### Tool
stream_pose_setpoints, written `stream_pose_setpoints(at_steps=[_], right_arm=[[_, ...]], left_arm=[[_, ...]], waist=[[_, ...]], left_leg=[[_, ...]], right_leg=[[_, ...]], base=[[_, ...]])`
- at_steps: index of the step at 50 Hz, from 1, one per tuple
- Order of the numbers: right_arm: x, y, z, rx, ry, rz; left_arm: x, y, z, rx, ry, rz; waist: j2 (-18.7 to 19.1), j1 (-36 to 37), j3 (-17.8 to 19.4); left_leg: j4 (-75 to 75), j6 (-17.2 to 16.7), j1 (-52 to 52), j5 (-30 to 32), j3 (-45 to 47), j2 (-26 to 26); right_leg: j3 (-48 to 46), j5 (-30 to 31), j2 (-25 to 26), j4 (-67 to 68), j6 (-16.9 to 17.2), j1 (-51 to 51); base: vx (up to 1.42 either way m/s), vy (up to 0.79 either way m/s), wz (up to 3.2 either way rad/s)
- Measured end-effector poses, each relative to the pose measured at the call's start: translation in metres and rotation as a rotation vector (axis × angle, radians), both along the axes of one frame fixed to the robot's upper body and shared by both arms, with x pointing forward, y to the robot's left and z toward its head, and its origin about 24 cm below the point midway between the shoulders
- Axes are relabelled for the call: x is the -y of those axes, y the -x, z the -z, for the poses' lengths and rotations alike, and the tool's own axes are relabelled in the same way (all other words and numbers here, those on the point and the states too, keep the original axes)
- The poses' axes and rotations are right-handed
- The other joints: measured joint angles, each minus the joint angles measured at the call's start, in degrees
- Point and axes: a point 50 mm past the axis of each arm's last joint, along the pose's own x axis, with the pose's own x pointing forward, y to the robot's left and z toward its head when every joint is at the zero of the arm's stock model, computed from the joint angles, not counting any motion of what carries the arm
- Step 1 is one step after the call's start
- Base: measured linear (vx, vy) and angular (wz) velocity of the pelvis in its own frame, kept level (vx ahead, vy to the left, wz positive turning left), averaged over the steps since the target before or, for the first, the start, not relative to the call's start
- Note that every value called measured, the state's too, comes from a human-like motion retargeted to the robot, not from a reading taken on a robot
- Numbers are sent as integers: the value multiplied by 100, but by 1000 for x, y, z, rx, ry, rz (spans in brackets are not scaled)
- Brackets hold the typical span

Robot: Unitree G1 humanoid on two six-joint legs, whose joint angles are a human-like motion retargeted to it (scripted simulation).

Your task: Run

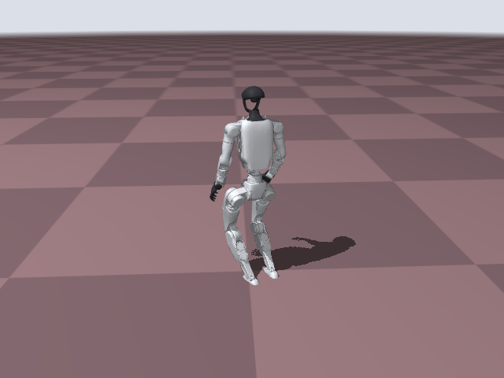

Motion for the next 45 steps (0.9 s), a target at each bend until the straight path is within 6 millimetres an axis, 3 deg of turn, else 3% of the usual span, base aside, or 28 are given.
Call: stream_pose_setpoints(at_steps=[9,13,17,20,25,30,33,35,37,39,41,42,43,45], right_arm=[[3,1,-2,61,19,46],[12,-1,-6,91,34,77],[25,-18,-23,196,48,111],[30,-31,-41,305,47,119],[20,-40,-60,411,-11,65],[9,-25,-59,364,-85,-47],[4,-25,-69,392,-133,-87],[1,-36,-89,490,-168,-100],[1,-59,-136,716,-192,-113],[3,-79,-214,1065,-184,-147],[0,-78,-302,1462,-161,-197],[-3,-69,-337,1634,-164,-218],[-8,-60,-359,1756,-194,-227],[-16,-49,-371,1839,-294,-218]], left_arm=[[15,-11,-8,87,28,44],[23,-14,-13,119,72,67],[28,-21,-24,190,137,74],[34,-26,-35,257,191,72],[41,-46,-62,405,225,93],[43,-58,-76,471,214,124],[41,-51,-73,456,199,137],[36,-39,-66,423,193,127],[26,-25,-62,406,189,97],[12,-10,-65,413,197,47],[-3,9,-71,436,213,-22],[-10,18,-77,455,220,-53],[-15,28,-82,476,228,-77],[-19,40,-98,530,267,-103]], waist=[[289,168,47],[457,202,152],[738,223,273],[851,57,339],[627,-489,302],[288,-694,-45],[94,-487,-125],[-12,-256,-93],[24,98,84],[212,518,372],[419,898,618],[511,1051,685],[562,1149,680],[597,1245,536]], left_leg=[[753,-265,-688,35,-238,410],[1808,-64,-994,-235,-40,996],[2914,3,-1127,-94,-87,1535],[2973,-62,-1103,13,-154,1559],[1840,-158,-1013,168,181,1156],[838,-538,-1279,1445,171,510],[1223,-481,-1684,1756,166,510],[2068,-160,-2015,1676,225,788],[3468,281,-2428,1639,141,1375],[4905,619,-2921,1625,-219,2032],[5898,744,-3393,1618,-663,2425],[6152,737,-3572,1615,-803,2530],[6156,712,-3653,1589,-764,2573],[5547,546,-3563,1588,-393,2555]], right_leg=[[-285,241,317,-198,-113,-227],[-379,365,509,-22,-179,-435],[-261,607,1041,109,-259,-792],[-68,1045,1295,425,-142,-1279],[-84,1624,761,1388,67,-2249],[-275,1937,-115,2420,103,-2510],[-403,2119,-262,2618,141,-2248],[-482,1903,-173,2526,119,-1994],[-528,1209,214,2184,-84,-1682],[-516,297,784,1743,-470,-1378],[-378,-271,1302,1329,-810,-1202],[-288,-326,1506,1116,-886,-1155],[-191,-199,1617,910,-853,-1140],[-56,471,1663,539,-579,-1151]], base=[[-12,-6,5],[-16,0,3],[-16,4,-54],[-18,7,-87],[-16,5,-68],[-13,-1,-11],[-15,-4,-20],[-15,-6,-62],[-11,-9,-105],[-9,-15,-126],[-7,-17,-127],[-4,-9,-130],[0,0,-133],[4,13,-135]])
